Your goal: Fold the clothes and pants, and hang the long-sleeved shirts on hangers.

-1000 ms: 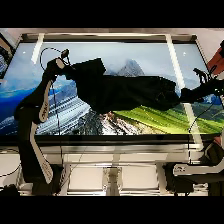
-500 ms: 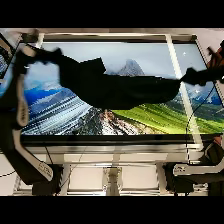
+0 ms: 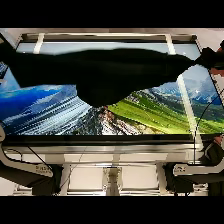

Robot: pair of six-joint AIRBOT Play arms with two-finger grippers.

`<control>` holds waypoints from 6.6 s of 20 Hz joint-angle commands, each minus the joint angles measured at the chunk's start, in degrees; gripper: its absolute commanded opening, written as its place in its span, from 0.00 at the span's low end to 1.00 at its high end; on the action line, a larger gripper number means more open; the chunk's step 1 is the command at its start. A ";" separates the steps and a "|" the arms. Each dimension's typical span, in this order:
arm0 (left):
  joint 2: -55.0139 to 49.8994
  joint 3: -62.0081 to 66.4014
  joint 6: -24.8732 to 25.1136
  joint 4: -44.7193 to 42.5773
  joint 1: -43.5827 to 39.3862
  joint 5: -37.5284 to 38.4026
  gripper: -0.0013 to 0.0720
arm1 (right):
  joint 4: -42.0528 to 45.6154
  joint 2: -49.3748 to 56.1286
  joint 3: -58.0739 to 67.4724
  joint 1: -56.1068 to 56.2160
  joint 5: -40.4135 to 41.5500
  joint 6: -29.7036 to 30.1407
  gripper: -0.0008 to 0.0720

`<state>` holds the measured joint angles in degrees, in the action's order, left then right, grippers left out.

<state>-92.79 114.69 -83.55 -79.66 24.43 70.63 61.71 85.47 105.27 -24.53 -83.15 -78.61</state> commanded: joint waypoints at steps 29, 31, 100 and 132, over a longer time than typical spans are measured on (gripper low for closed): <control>55.21 -72.83 12.17 -1.22 3.43 -10.95 0.59 | 29.35 -29.03 -51.91 -18.45 -1.33 1.07 0.51; 53.13 -66.60 12.44 3.52 3.41 -12.72 0.60 | 22.08 -28.87 -48.13 -18.45 2.27 1.68 0.51; -13.92 -7.43 -18.18 -17.88 -8.66 12.28 0.68 | 6.23 19.32 -21.44 10.75 24.46 -3.96 0.05; 7.23 -46.14 11.13 8.92 10.67 16.41 0.65 | 19.52 1.09 -9.03 13.79 -9.99 -10.01 0.54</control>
<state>-85.56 76.88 -77.03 -77.58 34.83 95.09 81.19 89.32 97.86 -14.02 -88.25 -84.18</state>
